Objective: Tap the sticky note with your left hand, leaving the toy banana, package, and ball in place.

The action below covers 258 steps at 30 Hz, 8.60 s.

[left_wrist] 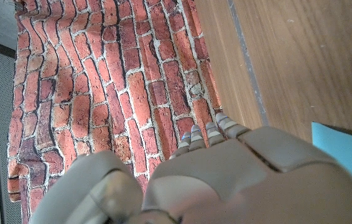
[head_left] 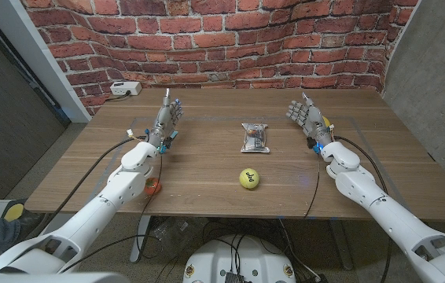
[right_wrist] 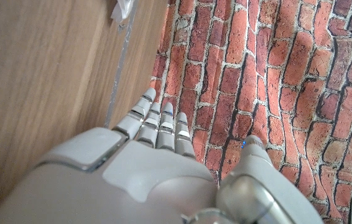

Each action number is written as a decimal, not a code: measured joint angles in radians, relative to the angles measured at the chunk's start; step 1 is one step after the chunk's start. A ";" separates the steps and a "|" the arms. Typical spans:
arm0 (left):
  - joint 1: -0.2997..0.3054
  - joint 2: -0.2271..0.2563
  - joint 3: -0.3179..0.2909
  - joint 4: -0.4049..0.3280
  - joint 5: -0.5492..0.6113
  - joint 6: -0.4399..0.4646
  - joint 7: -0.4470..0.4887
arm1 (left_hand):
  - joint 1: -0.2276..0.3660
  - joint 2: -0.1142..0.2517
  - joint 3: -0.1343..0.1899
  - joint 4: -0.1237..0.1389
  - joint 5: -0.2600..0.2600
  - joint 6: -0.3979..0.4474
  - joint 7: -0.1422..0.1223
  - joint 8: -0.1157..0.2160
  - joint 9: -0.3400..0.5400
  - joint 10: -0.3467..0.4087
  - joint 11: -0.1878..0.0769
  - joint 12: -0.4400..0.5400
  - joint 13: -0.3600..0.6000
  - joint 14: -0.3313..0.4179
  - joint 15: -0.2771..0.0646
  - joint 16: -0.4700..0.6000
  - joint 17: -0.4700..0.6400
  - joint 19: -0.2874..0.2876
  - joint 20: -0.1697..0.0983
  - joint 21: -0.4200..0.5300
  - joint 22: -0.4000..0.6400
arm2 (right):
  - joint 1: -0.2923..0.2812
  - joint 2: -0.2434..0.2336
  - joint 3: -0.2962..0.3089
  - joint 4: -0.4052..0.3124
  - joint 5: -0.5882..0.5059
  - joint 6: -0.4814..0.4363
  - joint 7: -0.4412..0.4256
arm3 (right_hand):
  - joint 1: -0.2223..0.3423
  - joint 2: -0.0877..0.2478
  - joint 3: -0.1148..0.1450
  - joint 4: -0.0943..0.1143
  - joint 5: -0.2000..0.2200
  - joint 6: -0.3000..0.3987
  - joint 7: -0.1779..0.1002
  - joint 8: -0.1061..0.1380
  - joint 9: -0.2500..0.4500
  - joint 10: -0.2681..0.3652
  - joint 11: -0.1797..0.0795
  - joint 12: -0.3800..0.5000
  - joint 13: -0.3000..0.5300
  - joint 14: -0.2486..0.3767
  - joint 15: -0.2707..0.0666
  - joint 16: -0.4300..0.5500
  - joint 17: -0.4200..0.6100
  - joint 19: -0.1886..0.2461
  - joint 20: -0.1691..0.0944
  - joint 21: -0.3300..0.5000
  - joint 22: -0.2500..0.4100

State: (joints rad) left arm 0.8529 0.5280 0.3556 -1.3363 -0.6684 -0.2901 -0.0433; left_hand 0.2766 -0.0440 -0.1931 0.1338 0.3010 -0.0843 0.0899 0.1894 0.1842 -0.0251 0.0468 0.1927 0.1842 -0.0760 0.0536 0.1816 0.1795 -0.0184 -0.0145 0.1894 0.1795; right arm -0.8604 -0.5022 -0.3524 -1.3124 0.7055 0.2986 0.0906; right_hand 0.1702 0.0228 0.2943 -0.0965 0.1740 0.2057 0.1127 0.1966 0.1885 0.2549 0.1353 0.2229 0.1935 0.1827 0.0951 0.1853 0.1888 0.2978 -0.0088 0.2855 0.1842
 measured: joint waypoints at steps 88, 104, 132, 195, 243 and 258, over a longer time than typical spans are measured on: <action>0.124 0.312 -0.029 -0.214 0.610 0.182 0.497 | 0.089 0.061 -0.037 -0.024 0.023 0.299 -0.095 0.049 -0.003 0.055 0.017 0.005 0.005 0.031 0.017 -0.004 0.005 -0.012 0.035 -0.001 0.000 | -0.079 -0.019 -0.023 -0.167 -0.044 -0.068 -0.085 | 0.000 0.000 0.000 0.000 0.000 0.030 -0.038 0.000 0.000 0.009 0.002 0.000 -0.003 0.000 0.000 0.000 0.000 0.007 0.007 -0.016 0.000; 0.123 0.387 0.030 -0.358 0.753 0.491 0.538 | 0.083 0.066 -0.051 -0.021 0.023 0.297 -0.129 0.036 -0.003 0.057 0.028 0.005 0.004 0.034 0.035 0.000 0.004 -0.018 0.072 -0.001 0.000 | -0.079 -0.015 -0.028 -0.160 -0.045 -0.068 -0.081 | 0.000 0.000 0.000 0.000 0.000 0.030 -0.038 0.000 0.000 0.009 0.002 0.000 -0.003 0.000 0.000 0.000 -0.001 0.007 0.007 -0.016 0.000; 0.028 0.514 0.156 -0.537 0.879 0.863 0.345 | 0.065 0.068 -0.082 -0.013 0.028 0.373 -0.214 0.035 -0.003 0.013 0.016 -0.001 0.003 -0.017 0.029 -0.002 0.002 -0.060 0.096 -0.001 0.000 | -0.096 -0.014 -0.028 -0.170 -0.038 -0.067 -0.084 | -0.004 0.004 0.000 0.000 0.000 0.034 -0.042 0.000 0.000 0.009 0.002 0.000 -0.003 0.000 0.000 0.000 -0.001 0.007 0.007 -0.023 0.000; -0.301 0.546 0.467 -0.541 1.299 1.012 -0.295 | 0.026 0.063 -0.121 0.000 0.040 0.433 -0.233 0.018 -0.003 -0.146 -0.026 0.000 0.004 -0.096 0.014 -0.008 0.004 -0.154 0.100 0.000 0.009 | -0.156 -0.023 -0.040 -0.288 -0.111 -0.074 -0.180 | -0.012 0.012 0.000 0.000 0.000 0.037 -0.045 0.000 0.000 0.014 0.007 0.000 -0.003 0.000 0.000 0.000 -0.001 -0.002 0.009 -0.035 0.000; -0.260 0.425 0.522 -0.460 1.464 0.999 -0.280 | -0.031 0.080 -0.132 0.011 0.043 0.324 -0.277 0.007 0.000 -0.144 -0.059 0.004 0.004 -0.096 0.022 -0.004 0.009 -0.153 0.071 -0.023 0.014 | -0.195 -0.068 -0.022 -0.351 -0.105 -0.100 -0.180 | -0.012 0.012 0.000 0.000 0.000 0.037 -0.045 0.000 0.000 0.018 0.003 0.000 -0.003 0.000 0.000 0.000 -0.001 -0.002 0.009 -0.045 -0.001; -0.263 0.407 0.534 -0.441 1.505 1.000 -0.280 | -0.052 0.080 -0.134 0.009 0.043 0.315 -0.286 0.003 0.000 -0.148 -0.074 0.005 0.004 -0.098 0.012 -0.004 0.009 -0.152 0.062 -0.015 0.019 | -0.182 -0.061 -0.031 -0.341 -0.107 -0.105 -0.177 | -0.012 0.012 0.000 0.000 0.000 0.037 -0.045 0.000 0.000 0.018 0.003 0.000 -0.003 0.000 0.000 0.000 -0.001 -0.008 0.014 -0.045 -0.001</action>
State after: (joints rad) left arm 0.5902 0.9354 0.8900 -1.7769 0.8369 0.7100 -0.3229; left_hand 0.2245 0.0361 -0.3272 0.1429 0.3444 0.2304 -0.1964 0.1925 0.1839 -0.1734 -0.0271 0.1974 0.1883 -0.1739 0.0656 0.1777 0.1886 -0.1700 0.0477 0.1740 0.1981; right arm -1.0426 -0.5631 -0.3834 -1.6536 0.5985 0.1940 -0.0860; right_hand 0.1580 0.0349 0.2940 -0.0964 0.1738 0.2428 0.0678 0.1965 0.1881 0.2727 0.1387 0.2228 0.1909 0.1826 0.0948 0.1852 0.1882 0.2902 0.0053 0.2400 0.1837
